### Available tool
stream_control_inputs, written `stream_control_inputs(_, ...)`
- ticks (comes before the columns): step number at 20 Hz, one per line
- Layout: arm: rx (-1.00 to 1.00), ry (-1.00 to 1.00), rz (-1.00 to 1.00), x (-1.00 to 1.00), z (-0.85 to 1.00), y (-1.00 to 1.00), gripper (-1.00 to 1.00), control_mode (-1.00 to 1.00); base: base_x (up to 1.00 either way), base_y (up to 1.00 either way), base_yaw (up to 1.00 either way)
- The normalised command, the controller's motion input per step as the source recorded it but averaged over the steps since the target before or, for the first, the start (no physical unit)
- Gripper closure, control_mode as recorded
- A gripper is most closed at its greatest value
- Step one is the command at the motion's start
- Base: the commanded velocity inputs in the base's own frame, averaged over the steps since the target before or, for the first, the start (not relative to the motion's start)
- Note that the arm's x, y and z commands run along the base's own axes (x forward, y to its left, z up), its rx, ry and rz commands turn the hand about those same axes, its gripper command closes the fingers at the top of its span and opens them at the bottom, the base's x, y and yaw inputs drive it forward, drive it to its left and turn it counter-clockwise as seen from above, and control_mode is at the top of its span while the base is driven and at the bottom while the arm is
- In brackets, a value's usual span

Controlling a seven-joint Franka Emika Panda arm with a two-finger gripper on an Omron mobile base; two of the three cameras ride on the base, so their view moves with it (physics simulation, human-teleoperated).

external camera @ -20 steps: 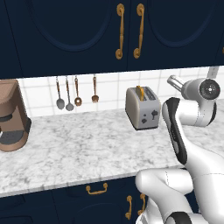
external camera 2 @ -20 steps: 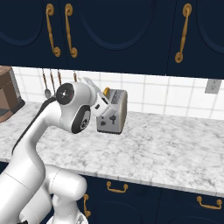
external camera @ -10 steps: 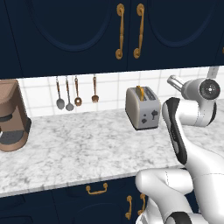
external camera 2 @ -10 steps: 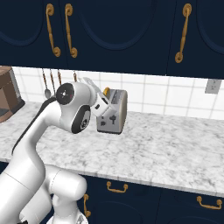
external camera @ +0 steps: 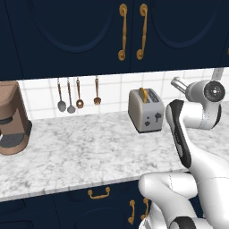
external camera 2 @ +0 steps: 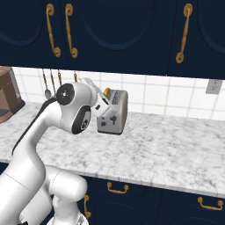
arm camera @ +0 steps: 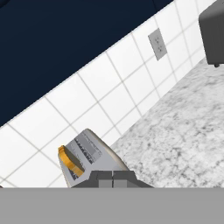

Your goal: Start the toaster. Once the lever pops up, take the bread to the plate on the dining counter.

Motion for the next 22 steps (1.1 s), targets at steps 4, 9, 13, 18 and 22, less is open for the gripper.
stream_control_inputs(4, 0.00, 0.00, 0.00, 0.00, 0.00, 0.00, 1.00, -1.00, 0.00, 0.00, 0.00)
stream_control_inputs(9, 0.00, 0.00, 0.00, 0.00, 0.00, 0.00, 1.00, -1.00, 0.00, 0.00, 0.00)
stream_control_inputs(13, 0.00, 0.00, 0.00, 0.00, 0.00, 0.00, 1.00, -1.00, 0.00, 0.00, 0.00)
stream_control_inputs(18, 0.00, 0.00, 0.00, 0.00, 0.00, 0.00, 1.00, -1.00, 0.00, 0.00, 0.00)
stream_control_inputs(22, 0.00, 0.00, 0.00, 0.00, 0.00, 0.00, 1.00, -1.00, 0.00, 0.00, 0.00)
